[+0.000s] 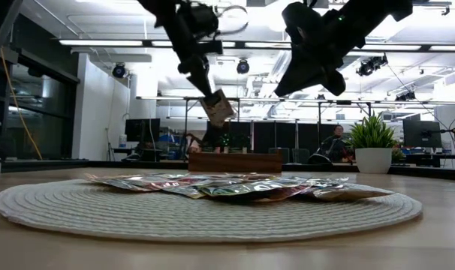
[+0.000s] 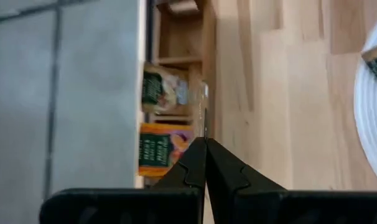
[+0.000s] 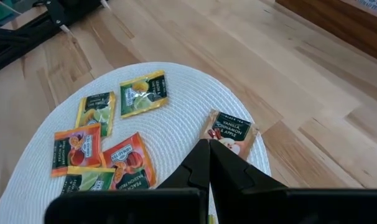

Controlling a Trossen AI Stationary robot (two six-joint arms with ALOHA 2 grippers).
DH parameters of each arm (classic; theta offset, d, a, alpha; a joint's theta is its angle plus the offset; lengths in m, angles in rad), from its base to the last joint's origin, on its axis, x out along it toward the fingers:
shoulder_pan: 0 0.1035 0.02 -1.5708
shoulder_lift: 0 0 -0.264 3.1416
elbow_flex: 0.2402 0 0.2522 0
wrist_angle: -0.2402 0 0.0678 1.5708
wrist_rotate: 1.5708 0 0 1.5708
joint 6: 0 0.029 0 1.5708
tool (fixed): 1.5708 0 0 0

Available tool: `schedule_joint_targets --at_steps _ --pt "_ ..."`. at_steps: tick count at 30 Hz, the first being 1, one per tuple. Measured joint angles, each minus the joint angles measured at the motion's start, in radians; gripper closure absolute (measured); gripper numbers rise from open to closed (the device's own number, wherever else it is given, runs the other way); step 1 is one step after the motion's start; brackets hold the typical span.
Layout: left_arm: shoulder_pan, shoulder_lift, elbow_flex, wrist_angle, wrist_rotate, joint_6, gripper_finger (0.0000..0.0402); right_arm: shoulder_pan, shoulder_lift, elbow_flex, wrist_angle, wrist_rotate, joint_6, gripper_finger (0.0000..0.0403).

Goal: Pick & Place Tea
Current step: Put the brown tea bag into the middle section of the wooden organizer

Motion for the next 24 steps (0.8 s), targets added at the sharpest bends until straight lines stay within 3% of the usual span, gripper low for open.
schedule_joint_targets --at_steps 6,18,24 --pt "0.027 0.09 0.086 -0.041 0.028 0.041 0.0401 0.0 0.0 0.0 0.0 0.001 0.002 0.0403" --pt "0.024 0.363 0.509 -0.267 -0.013 0.133 0.0401 -0.009 0.0 0.0 -0.015 0.002 0.008 0.0403" --pt "0.024 0.415 0.564 -0.286 -0.012 0.131 0.0401 -0.013 0.0 0.0 -0.028 -0.002 0.008 0.0403"
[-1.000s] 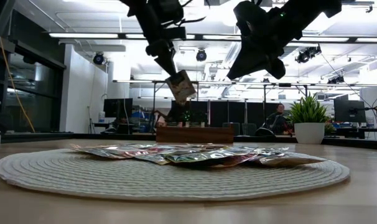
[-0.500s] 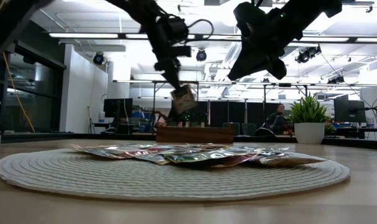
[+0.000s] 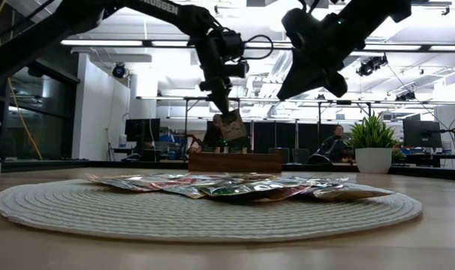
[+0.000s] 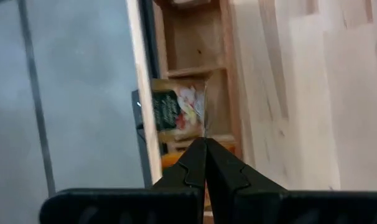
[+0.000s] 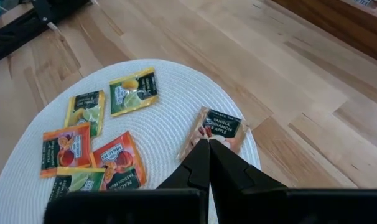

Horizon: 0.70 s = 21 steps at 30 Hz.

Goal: Pick & Place Tea
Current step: Put the brown tea bag into the middle section of the wooden organizer

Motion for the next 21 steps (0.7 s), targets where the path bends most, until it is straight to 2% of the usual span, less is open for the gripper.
schedule_joint_targets --at_steps 11,21 --pt "0.0 0.002 0.002 0.037 -0.023 -0.001 0.0401 0.003 0.0 0.0 -0.074 -0.023 0.043 0.0403" --pt "0.02 0.074 0.0 0.012 -0.037 -0.024 0.0401 0.062 0.0 0.0 -0.112 -0.002 0.086 0.0403"
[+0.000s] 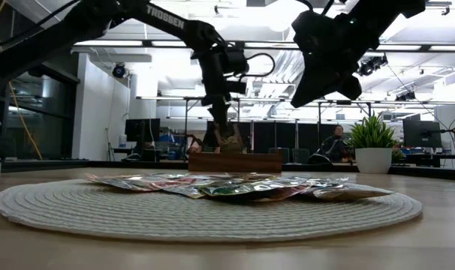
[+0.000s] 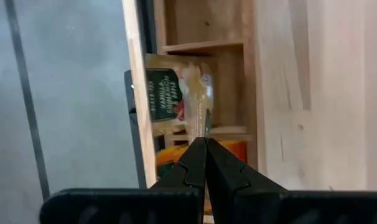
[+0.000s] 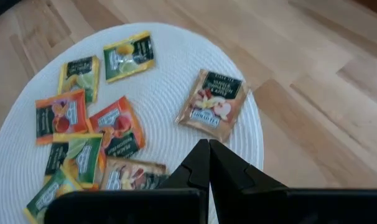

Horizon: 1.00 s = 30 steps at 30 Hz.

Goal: Pick & Place Tea
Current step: Put the brown tea bag into the middle section of the wooden organizer

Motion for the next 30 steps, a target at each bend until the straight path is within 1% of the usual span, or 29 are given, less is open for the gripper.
schedule_joint_targets --at_steps 3,8,30 --pt "0.0 0.01 0.004 0.033 0.004 -0.003 0.0401 0.016 0.0 0.0 -0.014 0.009 0.02 0.0403" --pt "-0.001 0.015 0.001 0.026 0.012 -0.002 0.0401 0.031 0.0 0.0 -0.018 0.024 0.03 0.0403" --pt "-0.001 0.015 0.001 0.045 0.015 0.005 0.0401 0.031 0.0 0.0 -0.03 0.028 0.036 0.0403"
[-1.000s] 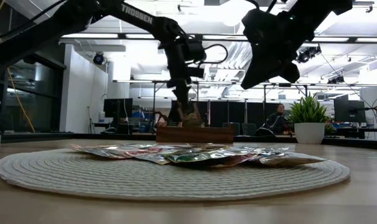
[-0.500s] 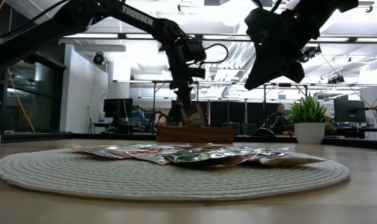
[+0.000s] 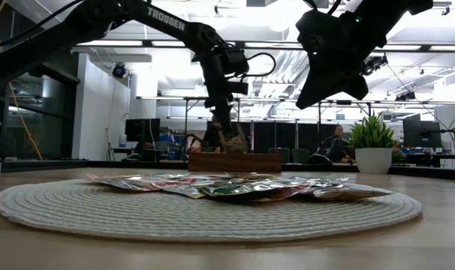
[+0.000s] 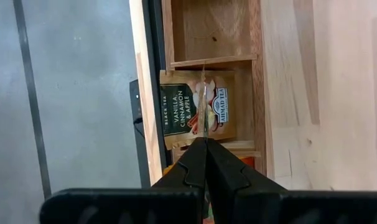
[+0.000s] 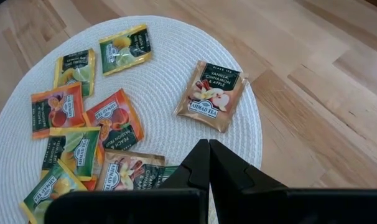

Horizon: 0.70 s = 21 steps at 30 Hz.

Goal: Pick & Place Tea
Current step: Put the brown tea bag into the middle section of the wooden organizer

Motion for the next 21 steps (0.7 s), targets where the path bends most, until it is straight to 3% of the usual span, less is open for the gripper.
schedule_joint_targets --at_steps 5,15,21 --pt "0.0 0.0 0.0 -0.002 0.0 0.015 0.0385 0.0 0.0 0.0 0.0 0.003 0.0 0.0403" --pt "0.0 0.0 0.0 -0.002 -0.003 0.011 0.0312 0.0 0.0 0.0 0.0 0.003 -0.001 0.0403" --pt "0.0 -0.006 0.0 -0.028 0.037 -0.055 0.0303 -0.002 0.0 0.0 0.0 0.014 -0.027 0.0403"
